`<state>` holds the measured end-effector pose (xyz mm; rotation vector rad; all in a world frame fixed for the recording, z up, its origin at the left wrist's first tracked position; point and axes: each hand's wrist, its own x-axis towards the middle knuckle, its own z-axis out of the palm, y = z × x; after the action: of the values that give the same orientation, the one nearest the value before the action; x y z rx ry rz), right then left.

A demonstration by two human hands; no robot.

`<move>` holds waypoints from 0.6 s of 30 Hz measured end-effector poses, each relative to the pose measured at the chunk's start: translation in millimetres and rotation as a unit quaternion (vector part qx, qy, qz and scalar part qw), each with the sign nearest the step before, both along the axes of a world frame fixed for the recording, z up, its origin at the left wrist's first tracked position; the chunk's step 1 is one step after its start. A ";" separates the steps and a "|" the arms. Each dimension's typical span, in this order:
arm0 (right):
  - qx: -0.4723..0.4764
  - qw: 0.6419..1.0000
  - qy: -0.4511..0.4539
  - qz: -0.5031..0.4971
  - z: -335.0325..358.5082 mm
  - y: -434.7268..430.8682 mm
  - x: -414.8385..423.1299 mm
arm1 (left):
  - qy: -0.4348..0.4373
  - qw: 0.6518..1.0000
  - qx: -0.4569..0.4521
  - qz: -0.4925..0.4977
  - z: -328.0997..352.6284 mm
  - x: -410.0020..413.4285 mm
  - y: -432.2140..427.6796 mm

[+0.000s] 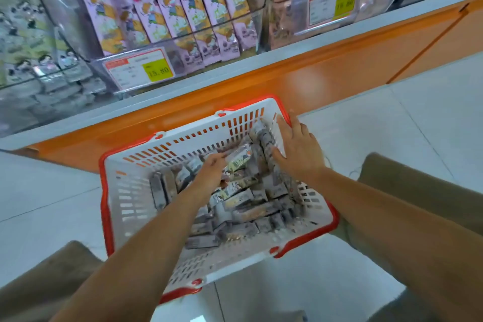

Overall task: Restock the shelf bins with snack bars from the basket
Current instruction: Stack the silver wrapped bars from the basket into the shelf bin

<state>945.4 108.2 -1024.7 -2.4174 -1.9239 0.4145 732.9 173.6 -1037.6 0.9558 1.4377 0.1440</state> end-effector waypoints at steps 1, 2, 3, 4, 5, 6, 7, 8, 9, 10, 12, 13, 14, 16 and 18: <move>-0.013 1.000 -0.002 0.001 3.8 1.6 -0.2 | -0.034 0.997 -0.019 0.065 13.1 -4.9 -1.0; -0.022 1.000 -0.003 0.003 9.5 2.7 -1.5 | -0.065 0.990 -0.030 0.124 25.1 -10.4 -1.9; -0.024 1.000 -0.001 0.005 16.6 3.7 -3.9 | -0.092 0.981 -0.032 0.170 37.3 -16.8 -3.6; -0.019 1.000 0.002 0.008 25.2 4.8 -7.8 | -0.112 0.975 -0.025 0.191 48.7 -24.2 -5.3; -0.010 1.000 0.007 0.013 35.6 6.1 -13.2 | -0.132 0.972 -0.014 0.194 60.0 -31.3 -7.6; 0.005 1.000 0.014 0.024 47.4 7.8 -19.7 | -0.151 0.971 0.002 0.186 70.9 -38.3 -10.1; 0.023 0.999 0.026 0.037 60.9 9.6 -27.2 | -0.169 0.969 0.019 0.179 82.0 -44.2 -13.2; 0.045 0.997 0.040 0.055 75.0 11.6 -34.7 | -0.177 0.967 0.040 0.176 93.2 -49.8 -16.2; 0.073 0.993 0.051 0.079 88.7 13.5 -42.0 | -0.183 0.965 0.061 0.178 106.3 -54.8 -19.6; 0.105 0.987 0.057 0.106 102.1 15.3 -48.6 | -0.183 0.962 0.087 0.182 118.4 -59.8 -23.1; 0.160 0.973 0.062 0.153 128.0 18.1 -62.1 | -0.182 0.953 0.148 0.190 142.6 -69.6 -32.1; 0.181 0.966 0.066 0.171 139.8 19.4 -69.2 | -0.176 0.949 0.176 0.196 156.8 -74.1 -36.5; 0.198 0.960 0.068 0.184 151.8 20.8 -77.0 | -0.154 0.945 0.206 0.204 170.8 -79.5 -39.8; 0.224 0.951 0.061 0.203 173.3 25.6 -92.2 | -0.109 0.933 0.265 0.217 198.2 -90.0 -44.2; 0.236 0.947 0.052 0.213 190.4 33.4 -105.8 | -0.107 0.914 0.321 0.224 220.9 -100.5 -43.1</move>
<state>839.7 141.6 -834.4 -1.6575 -2.1835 0.0648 632.4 130.4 -816.7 1.0684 1.4029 1.0851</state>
